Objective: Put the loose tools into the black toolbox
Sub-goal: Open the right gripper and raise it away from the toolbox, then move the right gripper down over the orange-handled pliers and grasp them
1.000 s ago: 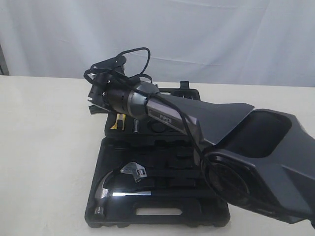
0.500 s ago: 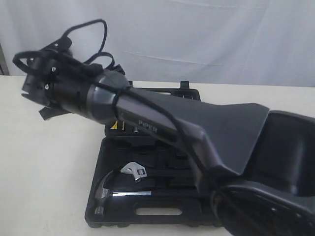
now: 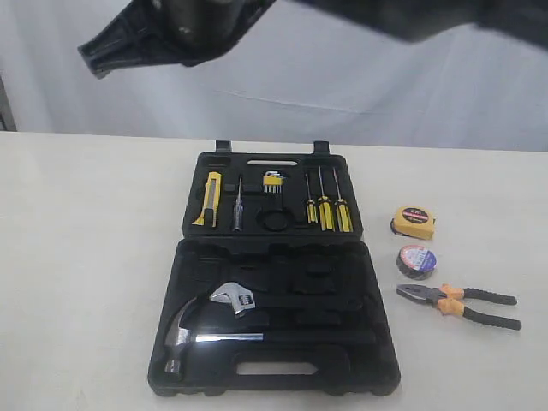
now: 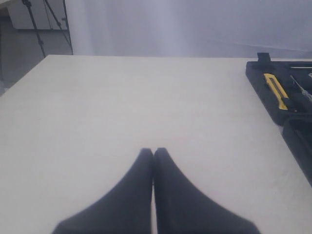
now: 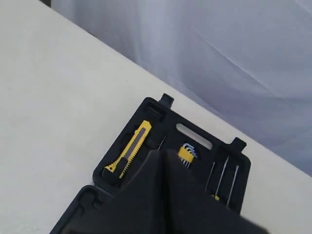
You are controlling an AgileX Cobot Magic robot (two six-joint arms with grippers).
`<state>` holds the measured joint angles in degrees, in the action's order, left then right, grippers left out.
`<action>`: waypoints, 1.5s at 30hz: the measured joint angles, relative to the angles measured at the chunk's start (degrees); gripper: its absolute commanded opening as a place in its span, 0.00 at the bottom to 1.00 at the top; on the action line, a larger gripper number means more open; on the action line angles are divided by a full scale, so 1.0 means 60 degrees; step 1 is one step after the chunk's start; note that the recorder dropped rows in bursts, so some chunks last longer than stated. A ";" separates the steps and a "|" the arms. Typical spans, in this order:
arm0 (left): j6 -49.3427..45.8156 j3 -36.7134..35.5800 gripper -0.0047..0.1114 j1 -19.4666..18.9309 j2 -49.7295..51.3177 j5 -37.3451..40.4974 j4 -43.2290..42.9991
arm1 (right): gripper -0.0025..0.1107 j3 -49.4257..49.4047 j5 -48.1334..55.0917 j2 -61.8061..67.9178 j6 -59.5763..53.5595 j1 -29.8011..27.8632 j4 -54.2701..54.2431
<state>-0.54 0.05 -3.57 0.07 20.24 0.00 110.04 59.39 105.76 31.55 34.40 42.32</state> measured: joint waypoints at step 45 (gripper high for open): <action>0.0000 0.0000 0.04 0.0000 0.0000 0.0000 0.0000 | 0.62 -0.7742 -0.2386 -0.0826 -1.4805 -1.0221 -1.0359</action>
<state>-0.54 0.05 -3.57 0.07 20.24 0.00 63.59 45.07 100.80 -57.28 -26.93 -19.84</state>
